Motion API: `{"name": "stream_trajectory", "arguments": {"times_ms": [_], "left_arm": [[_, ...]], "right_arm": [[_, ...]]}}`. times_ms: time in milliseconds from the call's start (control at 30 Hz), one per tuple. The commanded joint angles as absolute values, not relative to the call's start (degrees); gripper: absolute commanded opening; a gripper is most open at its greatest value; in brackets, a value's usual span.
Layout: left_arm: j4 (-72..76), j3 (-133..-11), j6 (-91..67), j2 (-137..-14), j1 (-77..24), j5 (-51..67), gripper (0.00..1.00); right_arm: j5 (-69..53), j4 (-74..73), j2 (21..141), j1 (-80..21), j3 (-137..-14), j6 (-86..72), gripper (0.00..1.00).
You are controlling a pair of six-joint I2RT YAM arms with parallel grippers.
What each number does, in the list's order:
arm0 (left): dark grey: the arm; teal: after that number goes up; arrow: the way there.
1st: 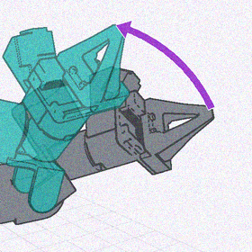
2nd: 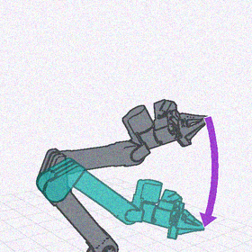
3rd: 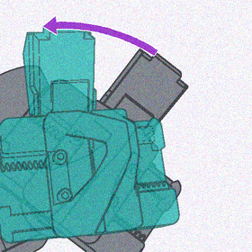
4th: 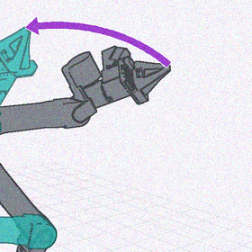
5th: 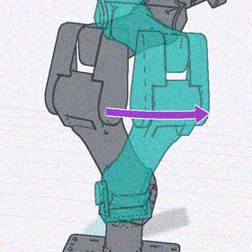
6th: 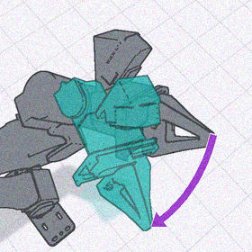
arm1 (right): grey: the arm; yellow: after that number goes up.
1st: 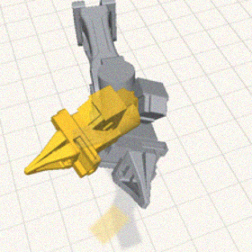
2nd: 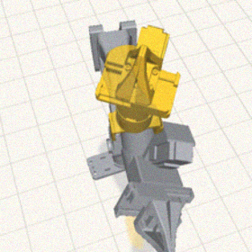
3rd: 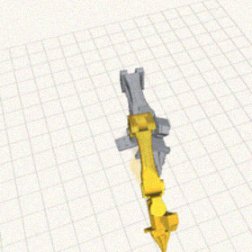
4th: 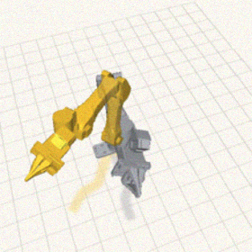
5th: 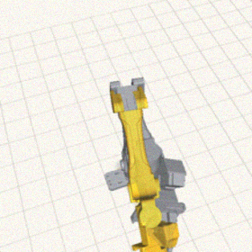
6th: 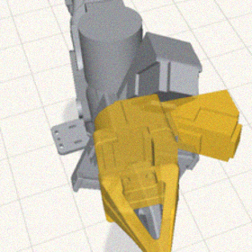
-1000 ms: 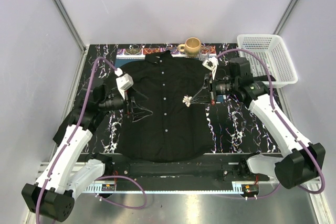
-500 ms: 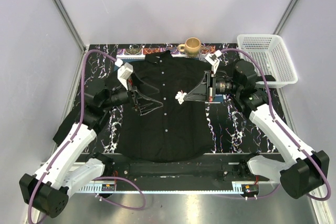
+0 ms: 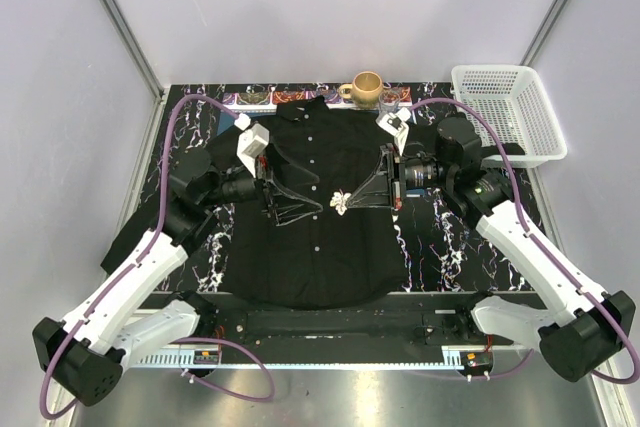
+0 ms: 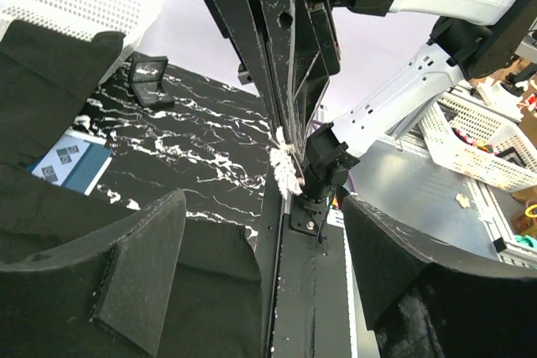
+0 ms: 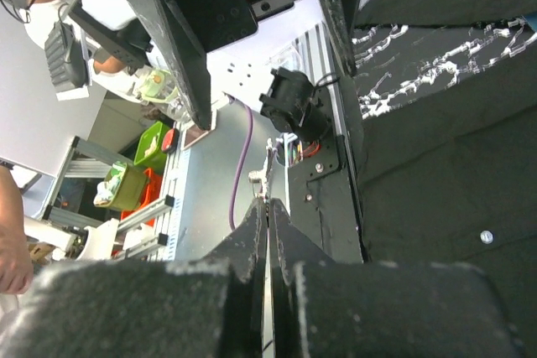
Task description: Pin the brooch onto the clothing
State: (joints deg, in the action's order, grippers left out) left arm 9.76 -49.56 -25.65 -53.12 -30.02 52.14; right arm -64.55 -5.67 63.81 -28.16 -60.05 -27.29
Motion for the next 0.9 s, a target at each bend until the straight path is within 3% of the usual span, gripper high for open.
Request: {"name": "stream_trajectory", "arguments": {"times_ms": [0, 700, 867], "left_arm": [[10.0, -53.6, -21.1, -54.0, -31.5, 50.7, 0.77], [9.3, -54.7, -18.5, -56.1, -36.2, 50.8, 0.72], [8.4, -55.0, -18.0, -56.9, -36.6, 47.5, 0.64]], "right_arm": [[-64.2, -9.0, 63.0, -29.8, -64.2, -20.8, 0.00], [-60.2, -13.2, 63.5, -32.5, -66.7, -14.3, 0.00], [-58.3, -11.3, 63.2, -32.9, -66.4, -15.6, 0.00]]}}
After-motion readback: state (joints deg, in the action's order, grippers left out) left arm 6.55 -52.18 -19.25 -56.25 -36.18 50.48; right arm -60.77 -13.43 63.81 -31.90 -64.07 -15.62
